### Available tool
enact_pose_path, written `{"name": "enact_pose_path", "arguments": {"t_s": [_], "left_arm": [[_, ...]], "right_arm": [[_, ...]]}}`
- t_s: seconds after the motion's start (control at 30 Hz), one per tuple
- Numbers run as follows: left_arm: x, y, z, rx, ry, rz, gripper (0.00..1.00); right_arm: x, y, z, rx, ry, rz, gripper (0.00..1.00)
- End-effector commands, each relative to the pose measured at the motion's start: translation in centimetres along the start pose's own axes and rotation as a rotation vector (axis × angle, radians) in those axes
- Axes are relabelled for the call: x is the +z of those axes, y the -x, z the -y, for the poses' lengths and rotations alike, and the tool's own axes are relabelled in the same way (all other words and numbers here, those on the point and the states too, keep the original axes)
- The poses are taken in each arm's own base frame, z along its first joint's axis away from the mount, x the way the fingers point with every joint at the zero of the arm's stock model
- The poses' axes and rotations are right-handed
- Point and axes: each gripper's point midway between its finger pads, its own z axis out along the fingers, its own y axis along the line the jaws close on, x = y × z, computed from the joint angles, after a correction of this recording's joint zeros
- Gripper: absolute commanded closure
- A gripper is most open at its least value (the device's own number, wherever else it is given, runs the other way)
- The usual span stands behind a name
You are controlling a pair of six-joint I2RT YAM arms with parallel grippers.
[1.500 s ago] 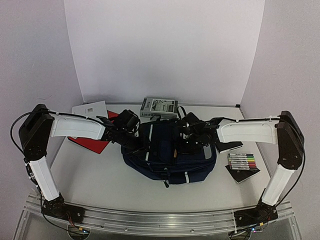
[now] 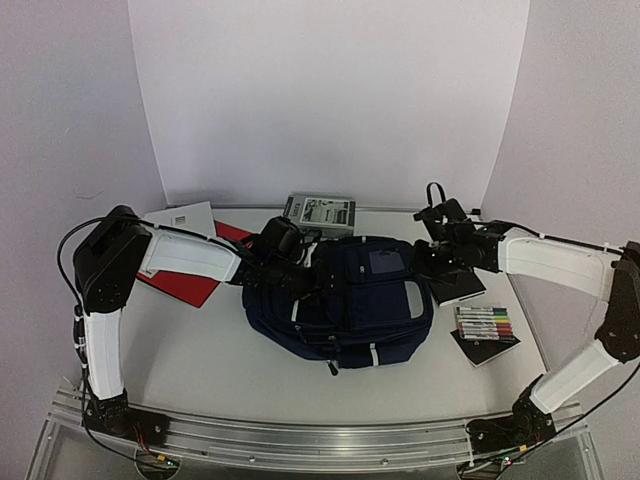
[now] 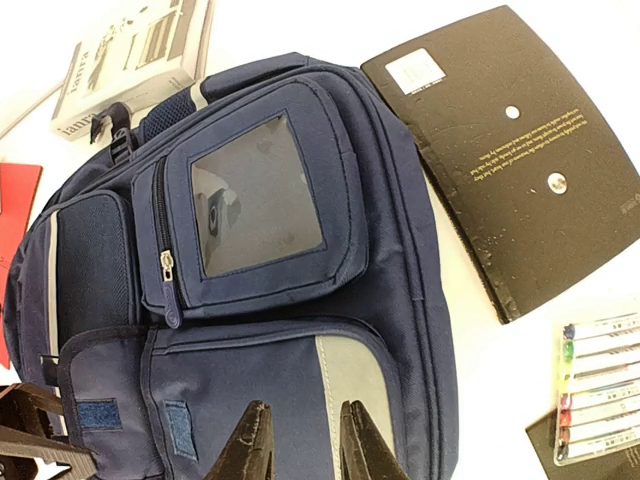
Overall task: Pack the student bag
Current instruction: Adjust the student bag at the center of the board.
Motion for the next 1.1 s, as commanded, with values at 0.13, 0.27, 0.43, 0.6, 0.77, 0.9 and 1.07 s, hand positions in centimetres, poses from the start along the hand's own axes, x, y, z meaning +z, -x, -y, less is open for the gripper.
{"name": "enact_pose_path", "arguments": {"t_s": [0.13, 0.27, 0.43, 0.6, 0.77, 0.9, 1.07], "left_arm": [[2.7, 0.2, 4.7, 0.103, -0.158, -0.046, 0.44], [3.7, -0.2, 5.2, 0.116, -0.192, -0.065, 0.42], [4.5, -0.2, 4.6, 0.098, -0.198, -0.070, 0.40], [4.0, -0.2, 5.2, 0.128, -0.223, -0.059, 0.37], [1.2, -0.4, 7.1, 0.203, -0.275, -0.012, 0.26], [-1.6, -1.0, 7.4, 0.231, -0.271, 0.025, 0.22], [-5.7, -0.9, 5.0, 0.221, -0.130, 0.115, 0.19]], "right_arm": [[-2.1, 0.8, -0.8, -0.005, 0.067, 0.031, 0.77], [-2.7, 0.9, -1.3, -0.004, 0.099, 0.030, 0.77], [-2.7, 0.4, -1.9, 0.002, 0.128, 0.015, 0.77], [-2.4, -0.3, -3.3, -0.007, 0.164, -0.004, 0.77], [-2.1, -1.1, -5.2, -0.031, 0.189, -0.024, 0.77], [-2.6, -1.5, -7.3, -0.058, 0.231, -0.031, 0.77], [-2.6, -2.5, -9.9, -0.088, 0.279, -0.055, 0.80]]}}
